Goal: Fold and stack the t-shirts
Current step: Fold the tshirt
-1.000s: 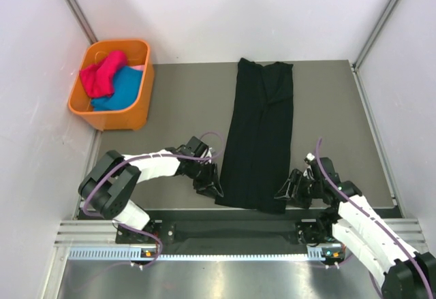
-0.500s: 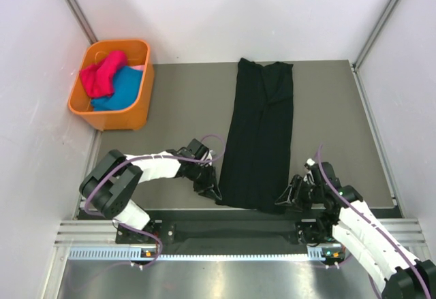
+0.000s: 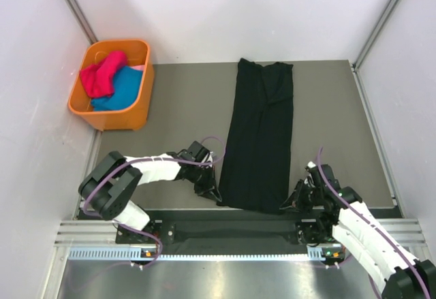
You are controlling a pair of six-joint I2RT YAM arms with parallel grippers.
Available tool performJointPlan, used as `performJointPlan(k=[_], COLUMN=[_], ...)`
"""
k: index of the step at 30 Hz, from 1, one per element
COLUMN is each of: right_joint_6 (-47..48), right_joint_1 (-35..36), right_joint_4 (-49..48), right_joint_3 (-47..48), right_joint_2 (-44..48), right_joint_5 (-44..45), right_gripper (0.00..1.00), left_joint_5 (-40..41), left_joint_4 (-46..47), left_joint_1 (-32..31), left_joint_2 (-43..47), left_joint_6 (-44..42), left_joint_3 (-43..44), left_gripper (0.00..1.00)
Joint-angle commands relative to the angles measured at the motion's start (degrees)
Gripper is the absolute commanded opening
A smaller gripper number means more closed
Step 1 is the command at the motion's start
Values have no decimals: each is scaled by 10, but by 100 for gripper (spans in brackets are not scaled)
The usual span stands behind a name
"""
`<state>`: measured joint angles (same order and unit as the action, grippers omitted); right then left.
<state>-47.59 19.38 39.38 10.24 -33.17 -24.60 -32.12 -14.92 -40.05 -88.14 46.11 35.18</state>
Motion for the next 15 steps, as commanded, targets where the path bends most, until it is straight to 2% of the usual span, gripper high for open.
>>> performJointPlan(k=[1, 3, 4, 11, 15], right_joint_6=[24, 25, 24, 5, -7], right_joint_1=[8, 8, 8, 8, 9], right_joint_4=[90, 100, 112, 166, 190], right_joint_3=[22, 25, 25, 37, 45], right_joint_2=[20, 37, 40, 116, 153], right_joint_5=[58, 58, 56, 48, 39], right_gripper=[6, 4, 0, 0, 0], left_joint_5=[15, 21, 21, 36, 46], left_joint_4=[10, 7, 7, 0, -32], left_joint_1=[-18, -31, -35, -71, -78], left_joint_2=[26, 43, 49, 116, 137], left_joint_6=[22, 34, 38, 78, 72], left_joint_3=[-27, -27, -28, -50, -39], left_gripper=[0, 0, 0, 0, 0])
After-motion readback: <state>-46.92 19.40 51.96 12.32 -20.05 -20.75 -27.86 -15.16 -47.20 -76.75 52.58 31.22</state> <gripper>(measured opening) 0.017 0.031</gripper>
